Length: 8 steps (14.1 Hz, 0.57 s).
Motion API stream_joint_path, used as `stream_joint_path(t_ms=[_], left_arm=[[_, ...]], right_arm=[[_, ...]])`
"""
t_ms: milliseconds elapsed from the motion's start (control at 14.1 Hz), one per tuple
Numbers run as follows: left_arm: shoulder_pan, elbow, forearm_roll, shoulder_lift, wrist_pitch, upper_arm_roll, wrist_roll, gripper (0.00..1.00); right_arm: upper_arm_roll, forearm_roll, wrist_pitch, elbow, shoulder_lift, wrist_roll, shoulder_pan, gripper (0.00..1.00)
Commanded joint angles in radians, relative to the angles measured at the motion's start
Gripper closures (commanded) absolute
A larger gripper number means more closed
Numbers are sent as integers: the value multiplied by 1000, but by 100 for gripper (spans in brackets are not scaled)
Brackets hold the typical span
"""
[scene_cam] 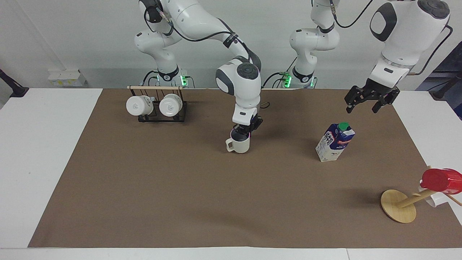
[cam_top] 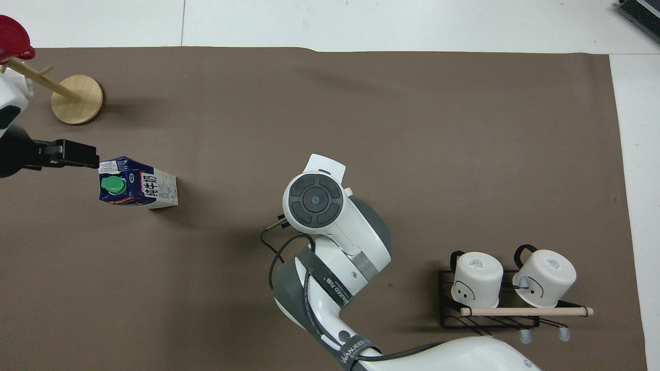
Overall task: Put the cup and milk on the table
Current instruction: 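Carry the white mug toward the table centre with the right gripper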
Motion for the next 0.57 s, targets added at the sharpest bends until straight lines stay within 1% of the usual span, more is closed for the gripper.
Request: stream_joint_path(t_ms=[0, 212, 283, 424, 495], left_arm=[[1, -20, 0, -15, 15, 0, -12, 0], [-3, -25, 0, -18, 15, 0, -13, 0], [-3, -28, 0, -20, 15, 0, -13, 0], [-3, -28, 0, -20, 15, 0, -13, 0], [-3, -29, 0, -20, 12, 0, -13, 0]], right_arm=[[-4, -38, 23, 8, 18, 8, 7, 100], [-3, -35, 29, 7, 22, 19, 12, 100], [-3, -32, 29, 7, 22, 20, 10, 98], [-3, -21, 36, 2, 23, 22, 10, 61], [-3, -26, 46, -4, 25, 17, 7, 21]])
